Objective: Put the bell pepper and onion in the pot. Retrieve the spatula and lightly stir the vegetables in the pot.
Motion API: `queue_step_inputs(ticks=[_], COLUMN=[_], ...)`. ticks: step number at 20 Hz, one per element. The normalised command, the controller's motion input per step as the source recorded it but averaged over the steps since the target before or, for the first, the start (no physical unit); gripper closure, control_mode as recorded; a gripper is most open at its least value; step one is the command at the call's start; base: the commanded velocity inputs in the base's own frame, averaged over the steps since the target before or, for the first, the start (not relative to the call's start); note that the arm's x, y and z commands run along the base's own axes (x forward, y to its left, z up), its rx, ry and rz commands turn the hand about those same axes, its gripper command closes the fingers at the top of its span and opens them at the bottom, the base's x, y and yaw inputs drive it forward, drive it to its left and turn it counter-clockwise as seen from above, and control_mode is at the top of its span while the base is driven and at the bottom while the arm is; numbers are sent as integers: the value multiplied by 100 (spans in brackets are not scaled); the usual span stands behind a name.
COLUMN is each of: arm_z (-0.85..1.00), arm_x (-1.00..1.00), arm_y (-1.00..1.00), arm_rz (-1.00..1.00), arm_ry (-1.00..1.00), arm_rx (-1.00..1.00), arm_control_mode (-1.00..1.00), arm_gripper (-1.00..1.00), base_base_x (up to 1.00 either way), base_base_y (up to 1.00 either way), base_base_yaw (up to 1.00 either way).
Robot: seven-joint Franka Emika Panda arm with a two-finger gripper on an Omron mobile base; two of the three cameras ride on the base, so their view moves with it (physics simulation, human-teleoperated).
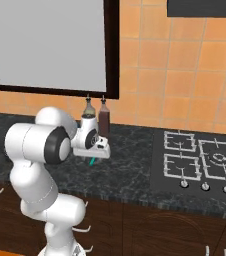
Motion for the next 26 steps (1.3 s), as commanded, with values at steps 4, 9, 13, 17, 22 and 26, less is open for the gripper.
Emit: queue_step_inputs(ticks=[4, 9, 13, 17, 22, 26], arm_z=[-21, -15, -11, -19, -1, 0], arm_x=[1, 3, 0, 0, 0, 0], arm_y=[0, 0, 0, 0, 0, 0], arm_rz=[0, 0, 0, 0, 0, 0], arm_ry=[0, 0, 0, 0, 0, 0], arm_rx=[0, 0, 0, 0, 0, 0], arm_control_mode=[-100, -100, -100, -100, -100, -100], arm_gripper=[-100, -100, -100, 100, 100, 100], base_base_x=[0, 0, 0, 0, 0, 0], base_base_y=[0, 0, 0, 0, 0, 0], base_base_yaw=[0, 0, 0, 0, 0, 0])
